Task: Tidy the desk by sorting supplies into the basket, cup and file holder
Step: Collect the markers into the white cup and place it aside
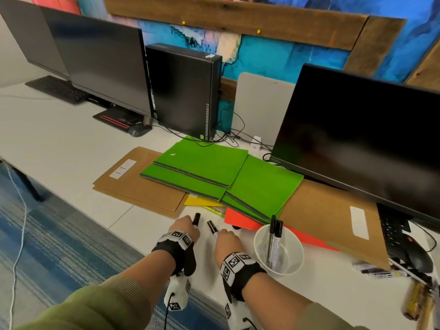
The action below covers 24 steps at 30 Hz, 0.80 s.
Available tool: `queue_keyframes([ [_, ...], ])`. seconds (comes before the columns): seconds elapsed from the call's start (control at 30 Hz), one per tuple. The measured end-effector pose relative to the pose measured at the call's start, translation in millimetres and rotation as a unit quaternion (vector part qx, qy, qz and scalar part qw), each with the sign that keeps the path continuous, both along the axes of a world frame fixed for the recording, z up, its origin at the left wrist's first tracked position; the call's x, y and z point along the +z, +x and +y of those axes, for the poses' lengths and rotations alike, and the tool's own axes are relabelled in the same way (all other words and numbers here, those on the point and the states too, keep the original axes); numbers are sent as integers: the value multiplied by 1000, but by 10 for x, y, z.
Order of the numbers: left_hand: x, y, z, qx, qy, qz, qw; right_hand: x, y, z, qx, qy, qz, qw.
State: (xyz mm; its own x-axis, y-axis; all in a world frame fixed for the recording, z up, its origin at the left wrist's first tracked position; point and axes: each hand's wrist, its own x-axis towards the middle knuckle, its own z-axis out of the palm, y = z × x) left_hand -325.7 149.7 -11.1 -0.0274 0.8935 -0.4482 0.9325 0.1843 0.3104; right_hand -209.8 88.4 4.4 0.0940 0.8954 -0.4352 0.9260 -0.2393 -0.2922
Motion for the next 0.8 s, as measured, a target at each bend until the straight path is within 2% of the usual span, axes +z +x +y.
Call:
queue_keyframes([
  [0.1,114,88,22,14,26,-49,998,154,25,17,-61,24,72,995],
  [0.2,286,210,18,12,70,-117,991,347,82,18,-82,86,114,986],
  [0.3,506,378,-53,-2,130,-215,968,591,232,-63,-83,164,144,972],
  [0.5,926,752,-232,-56,221,-336,914,950,708,-322,-136,263,167,941],
  [0.63,1036,995,-391,-96,227,-367,897,951,987,-513,-169,298,143,929],
  [0.8,869,1186,-521,-155,205,-322,911,730,1177,-691,-170,291,107,935],
])
